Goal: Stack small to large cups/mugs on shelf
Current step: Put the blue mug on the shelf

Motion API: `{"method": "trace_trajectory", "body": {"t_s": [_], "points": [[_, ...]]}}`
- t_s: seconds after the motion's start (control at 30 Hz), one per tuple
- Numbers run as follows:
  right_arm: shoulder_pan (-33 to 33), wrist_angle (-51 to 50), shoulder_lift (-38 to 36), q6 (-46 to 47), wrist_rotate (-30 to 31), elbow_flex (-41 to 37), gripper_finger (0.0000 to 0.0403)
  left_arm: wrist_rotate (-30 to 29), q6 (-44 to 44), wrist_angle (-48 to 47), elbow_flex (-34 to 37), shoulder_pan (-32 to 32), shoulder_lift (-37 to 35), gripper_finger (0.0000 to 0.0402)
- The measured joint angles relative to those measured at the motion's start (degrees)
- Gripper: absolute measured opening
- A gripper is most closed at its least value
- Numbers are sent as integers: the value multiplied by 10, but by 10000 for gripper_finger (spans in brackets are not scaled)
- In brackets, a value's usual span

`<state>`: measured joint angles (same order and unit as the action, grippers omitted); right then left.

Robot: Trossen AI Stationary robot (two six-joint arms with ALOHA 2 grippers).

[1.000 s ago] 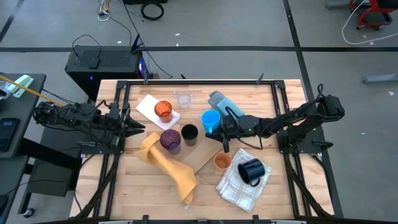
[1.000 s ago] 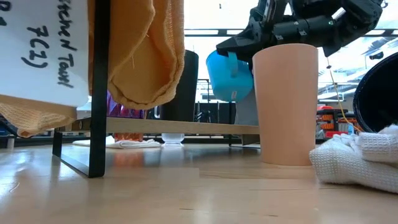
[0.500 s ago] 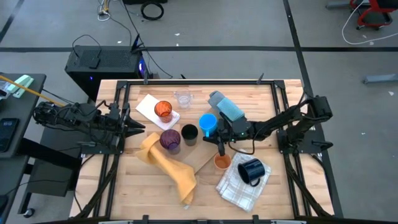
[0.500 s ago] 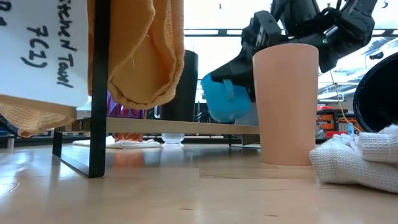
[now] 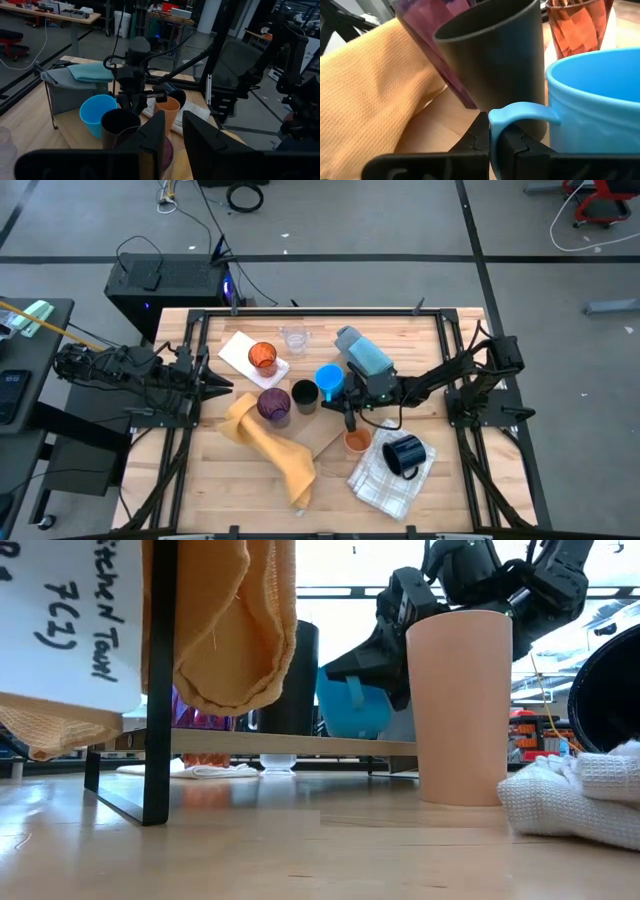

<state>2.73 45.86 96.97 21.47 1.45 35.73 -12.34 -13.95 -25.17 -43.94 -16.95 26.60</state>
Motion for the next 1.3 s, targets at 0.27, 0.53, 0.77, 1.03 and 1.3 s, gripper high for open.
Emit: {"method": "trace_trajectory", "body": {"t_s": [0.27,0.53,0.77,1.03,1.3], "points": [[-10,6,0,8,-15,1,10,0,3,0,0,0,0,77],[-11,5,0,9,-29,14,10,0,2,0,0,0,0,75],[-11,-19,0,14,-31,21,17,0,2,0,0,0,0,75],[-11,-32,0,24,-38,21,15,0,2,-7,0,0,0,77],[-11,-38,0,24,-43,21,33,0,2,-12,0,0,0,72]]}}
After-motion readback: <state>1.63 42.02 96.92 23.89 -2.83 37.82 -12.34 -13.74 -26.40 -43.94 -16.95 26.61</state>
